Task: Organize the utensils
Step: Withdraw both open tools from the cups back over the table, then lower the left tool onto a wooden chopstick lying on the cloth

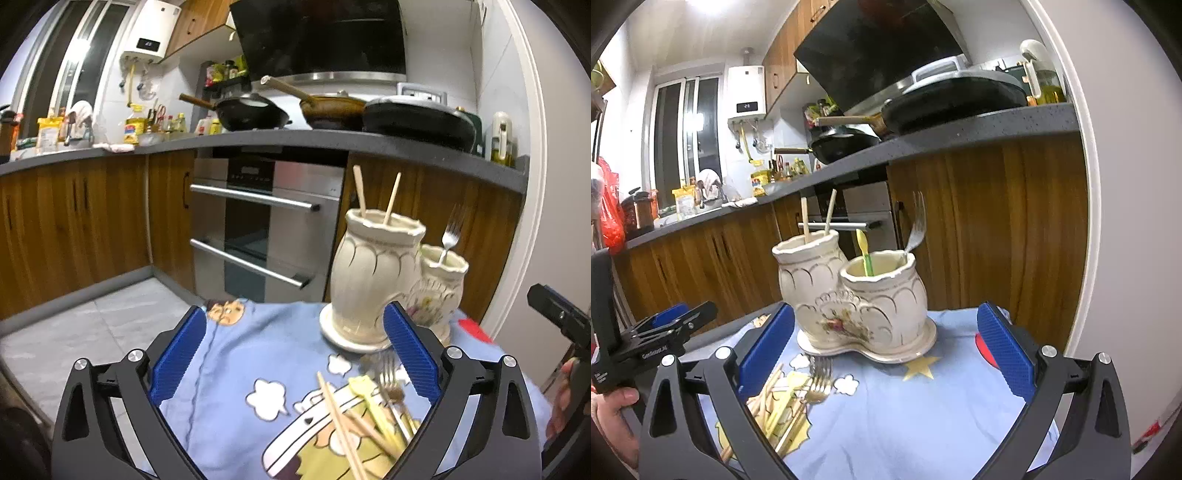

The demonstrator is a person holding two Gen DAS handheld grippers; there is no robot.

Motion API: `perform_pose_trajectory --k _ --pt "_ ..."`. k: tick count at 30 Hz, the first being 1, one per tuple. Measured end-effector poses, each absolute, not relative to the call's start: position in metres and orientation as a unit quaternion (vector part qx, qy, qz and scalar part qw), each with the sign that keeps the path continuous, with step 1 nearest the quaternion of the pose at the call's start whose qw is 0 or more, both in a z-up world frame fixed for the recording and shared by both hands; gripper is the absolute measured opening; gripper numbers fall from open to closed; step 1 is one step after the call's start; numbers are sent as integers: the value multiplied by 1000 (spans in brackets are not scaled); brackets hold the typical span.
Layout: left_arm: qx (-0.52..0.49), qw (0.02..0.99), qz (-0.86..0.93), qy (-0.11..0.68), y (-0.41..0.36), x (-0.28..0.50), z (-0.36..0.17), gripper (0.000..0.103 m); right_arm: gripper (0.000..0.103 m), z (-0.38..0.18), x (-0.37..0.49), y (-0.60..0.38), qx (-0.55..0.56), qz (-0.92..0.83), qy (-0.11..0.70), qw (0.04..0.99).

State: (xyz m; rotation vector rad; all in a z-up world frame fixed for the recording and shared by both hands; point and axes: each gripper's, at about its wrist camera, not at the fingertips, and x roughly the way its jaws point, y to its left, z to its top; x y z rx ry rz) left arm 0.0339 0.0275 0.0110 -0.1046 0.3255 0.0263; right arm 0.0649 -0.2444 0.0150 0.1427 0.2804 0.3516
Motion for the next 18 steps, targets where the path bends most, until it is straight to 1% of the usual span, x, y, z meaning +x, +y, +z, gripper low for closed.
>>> perform_pose_trajectory --k 9,14,18 --pt "-60 981 12 184 28 30 7 98 98 5 67 -243 65 176 160 969" --pt "-45 978 23 205 26 29 6 98 98 4 69 -241 61 180 166 968" --pt "-43 968 34 245 27 35 2 98 98 2 71 -240 62 181 175 966"
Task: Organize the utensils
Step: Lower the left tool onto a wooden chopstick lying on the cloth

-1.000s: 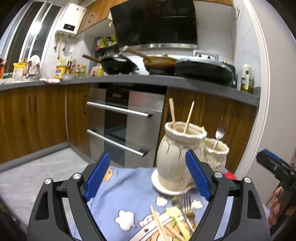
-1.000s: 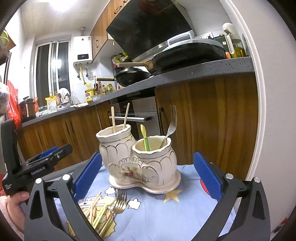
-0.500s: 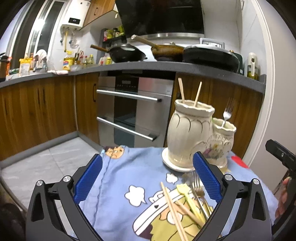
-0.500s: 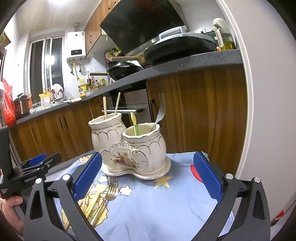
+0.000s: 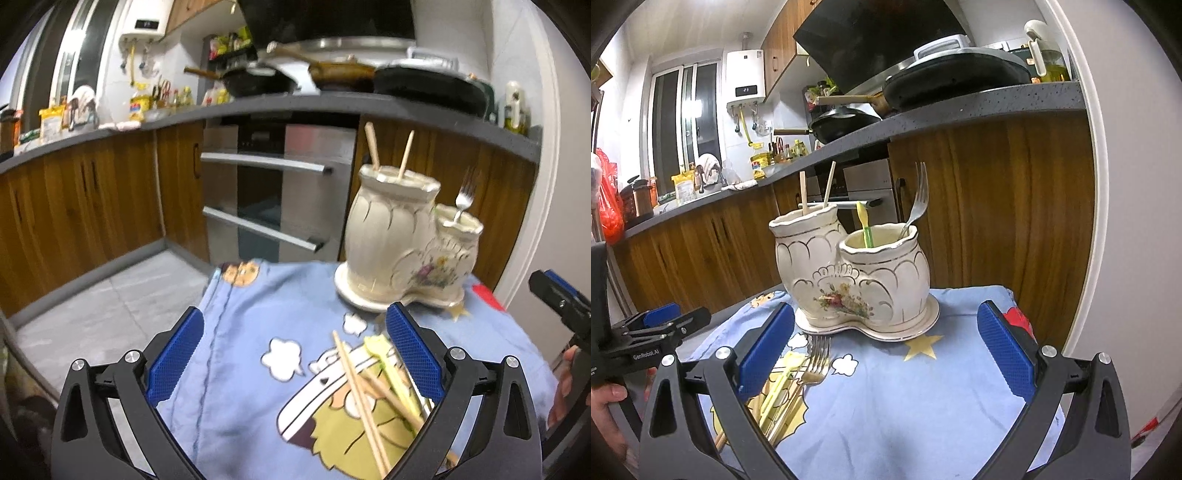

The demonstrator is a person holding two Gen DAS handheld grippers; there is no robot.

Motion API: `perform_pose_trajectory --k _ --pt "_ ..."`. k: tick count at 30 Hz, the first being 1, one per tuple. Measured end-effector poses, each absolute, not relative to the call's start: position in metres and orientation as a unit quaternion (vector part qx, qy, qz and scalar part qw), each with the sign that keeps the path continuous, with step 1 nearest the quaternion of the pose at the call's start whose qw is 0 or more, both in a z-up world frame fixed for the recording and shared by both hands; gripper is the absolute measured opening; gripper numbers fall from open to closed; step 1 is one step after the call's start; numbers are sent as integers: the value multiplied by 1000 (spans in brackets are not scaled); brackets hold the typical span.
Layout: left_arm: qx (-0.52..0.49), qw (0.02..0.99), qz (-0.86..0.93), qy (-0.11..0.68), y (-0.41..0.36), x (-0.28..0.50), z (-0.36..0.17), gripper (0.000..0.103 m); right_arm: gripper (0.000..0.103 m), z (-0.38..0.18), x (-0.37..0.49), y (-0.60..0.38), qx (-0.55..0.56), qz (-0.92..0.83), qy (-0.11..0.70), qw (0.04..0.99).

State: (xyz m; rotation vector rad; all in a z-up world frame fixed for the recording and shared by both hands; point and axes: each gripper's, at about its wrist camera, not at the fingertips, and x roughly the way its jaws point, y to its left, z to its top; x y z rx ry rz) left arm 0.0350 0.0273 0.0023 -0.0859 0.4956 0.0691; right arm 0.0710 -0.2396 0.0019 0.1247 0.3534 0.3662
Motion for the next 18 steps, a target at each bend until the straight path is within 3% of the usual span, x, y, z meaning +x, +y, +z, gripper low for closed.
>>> perform_pose_trajectory --k 12,14,16,18 --pt "-53 932 2 358 34 49 -24 95 98 -3 81 -237 59 182 208 959" --pt "-32 926 -12 375 26 51 -29 88 98 -3 82 -236 58 183 214 958" --pt "-9 916 -30 399 16 52 -35 72 98 -4 82 -235 55 185 218 957" --pt "2 908 -44 417 9 52 -41 63 98 -4 81 -233 51 186 218 957"
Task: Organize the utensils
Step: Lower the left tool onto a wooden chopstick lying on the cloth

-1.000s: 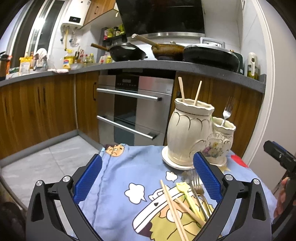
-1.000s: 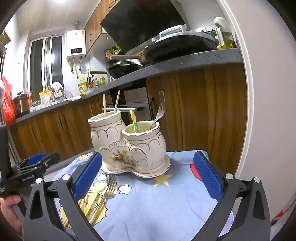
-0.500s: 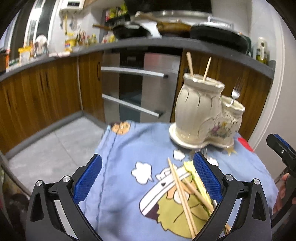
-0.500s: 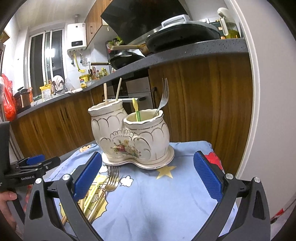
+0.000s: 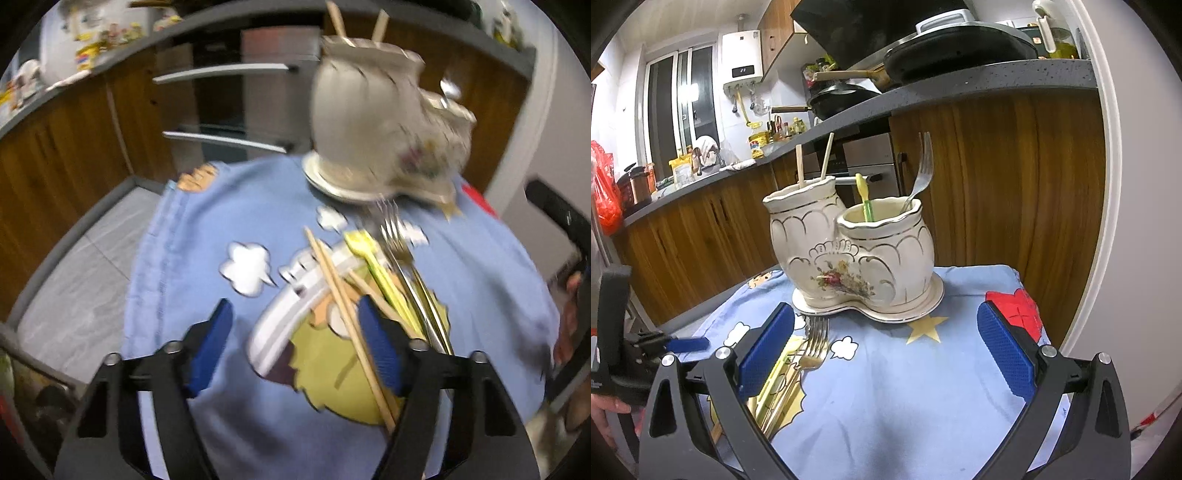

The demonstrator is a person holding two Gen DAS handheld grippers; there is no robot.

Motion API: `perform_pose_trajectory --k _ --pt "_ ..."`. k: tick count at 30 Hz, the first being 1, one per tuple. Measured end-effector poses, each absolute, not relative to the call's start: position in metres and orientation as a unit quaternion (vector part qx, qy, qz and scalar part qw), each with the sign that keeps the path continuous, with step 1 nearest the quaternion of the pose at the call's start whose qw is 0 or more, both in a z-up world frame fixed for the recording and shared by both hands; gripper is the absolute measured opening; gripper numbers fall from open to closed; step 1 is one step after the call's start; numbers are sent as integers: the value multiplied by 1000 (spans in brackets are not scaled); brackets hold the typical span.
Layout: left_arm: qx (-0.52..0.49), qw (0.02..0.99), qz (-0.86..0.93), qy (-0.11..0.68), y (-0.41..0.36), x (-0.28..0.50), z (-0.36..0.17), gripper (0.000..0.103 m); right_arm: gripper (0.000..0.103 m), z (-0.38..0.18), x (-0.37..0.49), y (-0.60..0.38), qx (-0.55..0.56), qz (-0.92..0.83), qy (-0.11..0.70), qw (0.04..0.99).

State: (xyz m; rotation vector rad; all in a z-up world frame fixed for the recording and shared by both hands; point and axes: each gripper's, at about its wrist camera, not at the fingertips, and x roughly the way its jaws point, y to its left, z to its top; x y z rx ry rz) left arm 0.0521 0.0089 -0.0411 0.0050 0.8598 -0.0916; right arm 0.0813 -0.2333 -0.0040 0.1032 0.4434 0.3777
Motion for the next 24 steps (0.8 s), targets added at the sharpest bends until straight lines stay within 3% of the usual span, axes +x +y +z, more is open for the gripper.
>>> perform_pose_trajectory --k 4,9,24 --pt "14 902 -54 428 1 50 -47 47 98 -4 81 -231 46 186 219 957" --pt "16 900 -62 431 -5 46 -47 38 98 -4 81 -232 48 189 219 956" --pt "-29 902 -69 426 4 51 -41 35 98 -4 78 -231 45 192 224 954"
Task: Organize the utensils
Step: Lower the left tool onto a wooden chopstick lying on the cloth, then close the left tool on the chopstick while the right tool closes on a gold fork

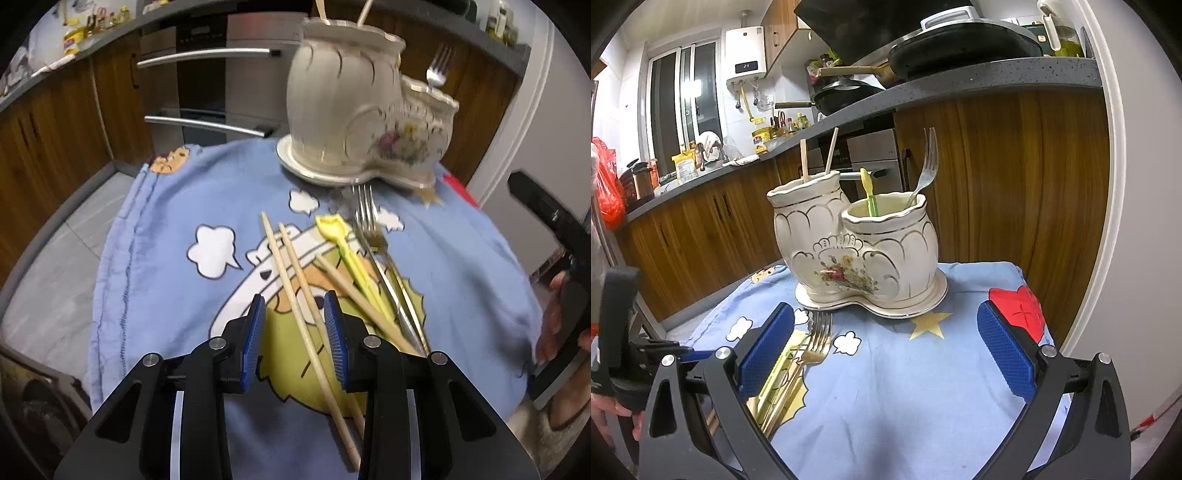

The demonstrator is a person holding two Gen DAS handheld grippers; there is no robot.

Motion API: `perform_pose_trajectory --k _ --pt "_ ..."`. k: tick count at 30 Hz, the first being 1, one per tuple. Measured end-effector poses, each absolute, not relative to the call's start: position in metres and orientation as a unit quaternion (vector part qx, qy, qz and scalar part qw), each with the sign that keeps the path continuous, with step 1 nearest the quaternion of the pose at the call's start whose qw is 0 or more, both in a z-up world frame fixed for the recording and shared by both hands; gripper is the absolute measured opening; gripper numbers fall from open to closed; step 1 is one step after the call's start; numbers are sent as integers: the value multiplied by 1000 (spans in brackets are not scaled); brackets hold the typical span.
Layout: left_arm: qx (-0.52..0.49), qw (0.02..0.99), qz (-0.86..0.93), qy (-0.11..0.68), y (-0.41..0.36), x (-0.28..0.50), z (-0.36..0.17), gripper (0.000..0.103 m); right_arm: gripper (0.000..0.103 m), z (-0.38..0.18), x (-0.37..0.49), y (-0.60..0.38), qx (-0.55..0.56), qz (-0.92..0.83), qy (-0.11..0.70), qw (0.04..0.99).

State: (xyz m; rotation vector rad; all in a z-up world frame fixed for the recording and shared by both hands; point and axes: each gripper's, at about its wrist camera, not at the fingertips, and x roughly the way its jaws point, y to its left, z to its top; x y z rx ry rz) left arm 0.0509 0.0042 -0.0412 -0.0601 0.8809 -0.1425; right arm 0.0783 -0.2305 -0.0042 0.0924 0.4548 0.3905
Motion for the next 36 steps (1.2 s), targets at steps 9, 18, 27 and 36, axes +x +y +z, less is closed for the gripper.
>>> perform_pose_trajectory --k 9,18,27,36 --pt "18 902 -40 430 -5 58 -50 34 98 -5 78 -230 43 194 224 954" --pt "9 899 -83 430 4 61 -48 7 89 -14 83 -214 39 241 295 924" --pt "31 909 -78 408 -3 60 -53 7 35 -43 88 -174 16 280 392 876" --pt "40 910 -80 404 -4 60 -53 7 21 -50 97 -149 0 254 420 871"
